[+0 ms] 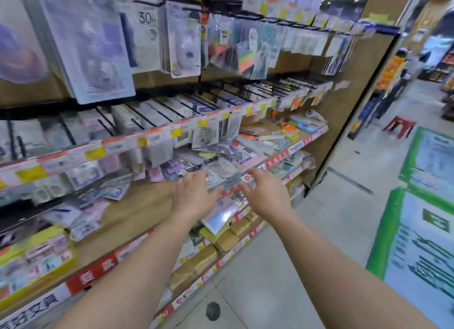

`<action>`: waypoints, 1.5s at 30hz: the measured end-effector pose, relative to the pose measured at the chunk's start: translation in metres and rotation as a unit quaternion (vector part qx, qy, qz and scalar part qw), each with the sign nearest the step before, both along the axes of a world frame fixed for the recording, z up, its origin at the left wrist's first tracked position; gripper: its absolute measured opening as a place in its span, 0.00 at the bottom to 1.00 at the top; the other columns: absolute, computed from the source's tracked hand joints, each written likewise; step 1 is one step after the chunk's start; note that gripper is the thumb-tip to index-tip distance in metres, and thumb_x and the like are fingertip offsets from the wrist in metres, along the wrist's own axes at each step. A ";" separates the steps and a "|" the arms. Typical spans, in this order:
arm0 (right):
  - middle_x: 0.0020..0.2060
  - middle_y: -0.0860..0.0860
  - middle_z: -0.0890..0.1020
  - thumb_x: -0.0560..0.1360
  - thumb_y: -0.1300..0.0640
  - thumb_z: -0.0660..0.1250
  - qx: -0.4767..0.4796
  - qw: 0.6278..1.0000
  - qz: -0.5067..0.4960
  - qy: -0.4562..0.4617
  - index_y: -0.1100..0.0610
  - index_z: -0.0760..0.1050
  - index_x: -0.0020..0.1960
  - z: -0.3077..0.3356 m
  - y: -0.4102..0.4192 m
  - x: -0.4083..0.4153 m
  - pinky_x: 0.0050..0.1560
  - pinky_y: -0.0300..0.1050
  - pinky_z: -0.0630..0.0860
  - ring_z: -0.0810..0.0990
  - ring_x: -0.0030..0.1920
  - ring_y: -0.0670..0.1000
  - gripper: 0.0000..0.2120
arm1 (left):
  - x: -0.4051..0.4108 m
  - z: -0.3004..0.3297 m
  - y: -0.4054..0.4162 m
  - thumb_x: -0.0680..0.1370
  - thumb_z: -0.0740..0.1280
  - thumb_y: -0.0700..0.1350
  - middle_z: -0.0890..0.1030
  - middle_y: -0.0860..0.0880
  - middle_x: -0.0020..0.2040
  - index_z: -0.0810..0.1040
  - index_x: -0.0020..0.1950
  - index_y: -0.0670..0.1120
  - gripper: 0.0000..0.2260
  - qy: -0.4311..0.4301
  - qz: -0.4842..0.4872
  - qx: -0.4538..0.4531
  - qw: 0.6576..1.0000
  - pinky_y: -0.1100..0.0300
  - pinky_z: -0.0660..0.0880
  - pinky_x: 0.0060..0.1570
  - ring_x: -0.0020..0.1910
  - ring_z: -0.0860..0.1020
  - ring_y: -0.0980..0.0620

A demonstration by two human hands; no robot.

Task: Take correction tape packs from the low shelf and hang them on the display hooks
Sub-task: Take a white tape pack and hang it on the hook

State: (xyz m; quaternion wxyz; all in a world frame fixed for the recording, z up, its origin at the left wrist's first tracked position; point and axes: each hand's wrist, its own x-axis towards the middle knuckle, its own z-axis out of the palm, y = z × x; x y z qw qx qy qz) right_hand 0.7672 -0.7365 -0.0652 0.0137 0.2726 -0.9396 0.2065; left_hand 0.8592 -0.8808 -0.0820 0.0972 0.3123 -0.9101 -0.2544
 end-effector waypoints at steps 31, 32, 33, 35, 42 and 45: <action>0.63 0.57 0.77 0.79 0.42 0.62 0.181 0.956 0.149 -0.179 0.54 0.68 0.72 -0.109 -0.136 -0.270 0.60 0.52 0.75 0.75 0.63 0.59 0.26 | -0.179 -0.131 -0.078 0.67 0.71 0.68 0.76 0.48 0.69 0.66 0.74 0.48 0.42 -0.025 0.295 0.281 0.913 0.50 0.74 0.63 0.65 0.76 0.45; 0.63 0.58 0.77 0.78 0.41 0.62 0.189 0.953 0.155 -0.180 0.54 0.67 0.72 -0.112 -0.137 -0.273 0.60 0.52 0.75 0.75 0.63 0.59 0.27 | -0.181 -0.134 -0.076 0.63 0.71 0.70 0.78 0.49 0.66 0.69 0.72 0.49 0.43 -0.018 0.314 0.284 0.906 0.50 0.75 0.61 0.62 0.78 0.46; 0.63 0.58 0.77 0.78 0.40 0.62 0.197 0.951 0.160 -0.180 0.54 0.67 0.72 -0.115 -0.138 -0.275 0.60 0.52 0.75 0.75 0.63 0.59 0.28 | -0.182 -0.138 -0.075 0.59 0.70 0.73 0.80 0.50 0.62 0.72 0.69 0.49 0.44 -0.007 0.334 0.288 0.898 0.51 0.77 0.59 0.59 0.79 0.47; 0.64 0.58 0.76 0.77 0.39 0.62 0.206 0.946 0.164 -0.190 0.54 0.66 0.72 -0.120 -0.139 -0.281 0.58 0.52 0.75 0.75 0.64 0.60 0.29 | -0.185 -0.141 -0.072 0.58 0.72 0.72 0.82 0.52 0.55 0.75 0.61 0.47 0.40 0.004 0.368 0.303 0.879 0.54 0.78 0.55 0.53 0.81 0.49; 0.57 0.59 0.79 0.77 0.40 0.66 0.183 0.921 0.173 -0.296 0.64 0.72 0.66 -0.122 -0.144 -0.298 0.49 0.43 0.71 0.78 0.56 0.58 0.30 | -0.188 -0.149 -0.067 0.58 0.76 0.69 0.84 0.49 0.51 0.78 0.56 0.46 0.37 0.029 0.426 0.349 0.834 0.51 0.80 0.53 0.48 0.83 0.48; 0.47 0.55 0.76 0.74 0.40 0.70 0.134 0.907 0.175 -0.360 0.59 0.74 0.53 -0.124 -0.142 -0.304 0.44 0.41 0.69 0.75 0.45 0.54 0.22 | -0.185 -0.140 -0.064 0.68 0.79 0.54 0.84 0.48 0.51 0.78 0.55 0.43 0.23 0.082 0.450 0.365 0.811 0.55 0.78 0.48 0.47 0.82 0.48</action>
